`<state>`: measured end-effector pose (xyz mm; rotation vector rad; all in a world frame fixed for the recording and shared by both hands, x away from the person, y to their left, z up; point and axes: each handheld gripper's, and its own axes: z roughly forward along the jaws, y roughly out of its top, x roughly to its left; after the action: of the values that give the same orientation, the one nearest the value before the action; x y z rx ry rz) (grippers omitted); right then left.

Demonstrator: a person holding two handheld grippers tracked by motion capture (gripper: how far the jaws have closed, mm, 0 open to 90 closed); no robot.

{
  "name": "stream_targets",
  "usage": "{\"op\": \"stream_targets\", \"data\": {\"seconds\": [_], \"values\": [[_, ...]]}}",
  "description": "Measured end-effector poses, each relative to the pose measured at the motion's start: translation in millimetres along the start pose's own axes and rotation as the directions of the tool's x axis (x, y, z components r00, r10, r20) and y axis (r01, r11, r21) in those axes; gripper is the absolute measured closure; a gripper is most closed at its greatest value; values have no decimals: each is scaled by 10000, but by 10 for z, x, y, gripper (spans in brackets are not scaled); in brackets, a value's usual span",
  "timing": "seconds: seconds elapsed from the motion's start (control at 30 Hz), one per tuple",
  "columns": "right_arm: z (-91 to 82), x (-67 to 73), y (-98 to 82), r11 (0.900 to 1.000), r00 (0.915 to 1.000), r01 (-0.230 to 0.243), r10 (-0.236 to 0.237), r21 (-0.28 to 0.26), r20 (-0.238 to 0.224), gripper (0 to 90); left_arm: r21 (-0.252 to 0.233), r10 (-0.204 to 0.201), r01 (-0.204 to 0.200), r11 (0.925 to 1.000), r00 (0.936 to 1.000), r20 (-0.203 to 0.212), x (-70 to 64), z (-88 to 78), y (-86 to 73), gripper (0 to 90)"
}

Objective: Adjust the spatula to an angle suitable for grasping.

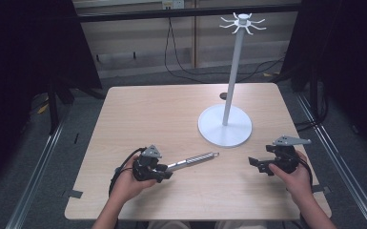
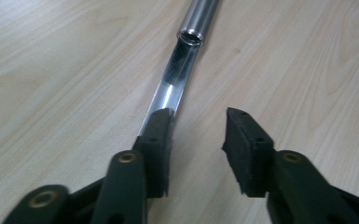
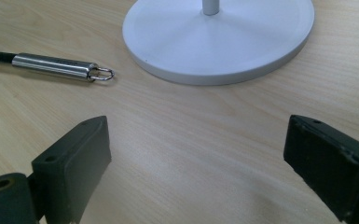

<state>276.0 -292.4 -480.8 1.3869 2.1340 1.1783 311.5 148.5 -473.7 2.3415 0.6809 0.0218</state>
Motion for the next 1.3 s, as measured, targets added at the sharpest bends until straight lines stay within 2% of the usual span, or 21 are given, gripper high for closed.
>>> {"op": "stream_targets", "data": {"seconds": [0.07,0.23,0.27,0.3,0.33,0.43,0.47,0.5,0.57,0.6,0.63,0.67,0.8,0.83,0.87,0.9,0.93,1.17,1.23,1.27,1.3], "values": [[-11,0,-1,10000,10000,-29,29,-12,15,66,92,45,-46,9999,9999,120,-12,20,11,728],[-30,-7,-19,10000,10000,-39,39,-1,71,67,359,350,-351,9987,9994,39,-8,99,20,812],[-32,-10,-23,10000,9999,9,-9,5,117,67,549,583,-580,9968,9983,-22,9,101,28,836],[-36,-12,-26,10000,9999,13,-13,2,118,67,515,535,-531,9973,9985,-68,10,113,33,848],[-44,-9,-28,10000,9999,-55,55,-13,128,67,251,291,-290,9993,9996,-55,4,138,32,857],[-59,-17,-41,10000,9999,-50,51,-23,141,67,437,463,-457,9980,9989,-121,7,169,47,873],[-66,-19,-47,10000,9999,-46,45,22,153,67,234,240,-236,9994,9996,-147,-11,198,47,876],[-68,-24,-53,10000,9999,-3,2,25,166,67,678,806,-797,9945,9967,-113,16,185,62,877],[-80,-29,-61,10000,9998,-45,45,28,196,67,688,859,-843,9941,9961,-216,10,205,78,877],[-88,-32,-65,10000,9997,-68,67,17,229,67,275,324,-317,9991,9991,-275,-20,237,77,884],[-96,-35,-68,9999,9997,-108,108,-16,227,67,646,762,-743,9951,9967,-268,8,220,91,885],[-104,-40,-72,9999,9996,-121,121,-3,247,67,382,425,-413,9984,9986,-311,-9,241,91,888],[-123,-49,-88,9999,9995,-157,156,12,291,67,662,769,-748,9950,9966,-298,23,251,107,891],[-124,-53,-90,9999,9995,-114,115,-19,290,67,747,749,-720,9946,9965,-362,28,246,109,892],[-128,-54,-91,9999,9995,-124,125,-26,302,66,400,262,-245,9989,9987,-426,8,268,101,892],[-132,-54,-92,9999,9994,-133,134,-40,328,66,569,571,-547,9969,9975,-409,35,257,105,891],[-135,-54,-93,9999,9994,-154,154,-21,321,66,598,607,-583,9965,9973,-402,46,253,106,890],[-135,-62,-96,9999,9992,-142,143,-18,373,66,483,349,-324,9983,9980,-527,75,243,96,889],[-134,-58,-95,9998,9993,-183,183,-15,332,66,556,443,-410,9976,9972,-600,90,230,99,889],[-132,-58,-96,9998,9993,-173,174,-18,317,66,510,370,-339,9981,9974,-620,89,233,98,890],[-132,-57,-95,9999,9993,-172,172,-18,318,66,234,73,-58,9997,9980,-624,79,247,96,890]]}}
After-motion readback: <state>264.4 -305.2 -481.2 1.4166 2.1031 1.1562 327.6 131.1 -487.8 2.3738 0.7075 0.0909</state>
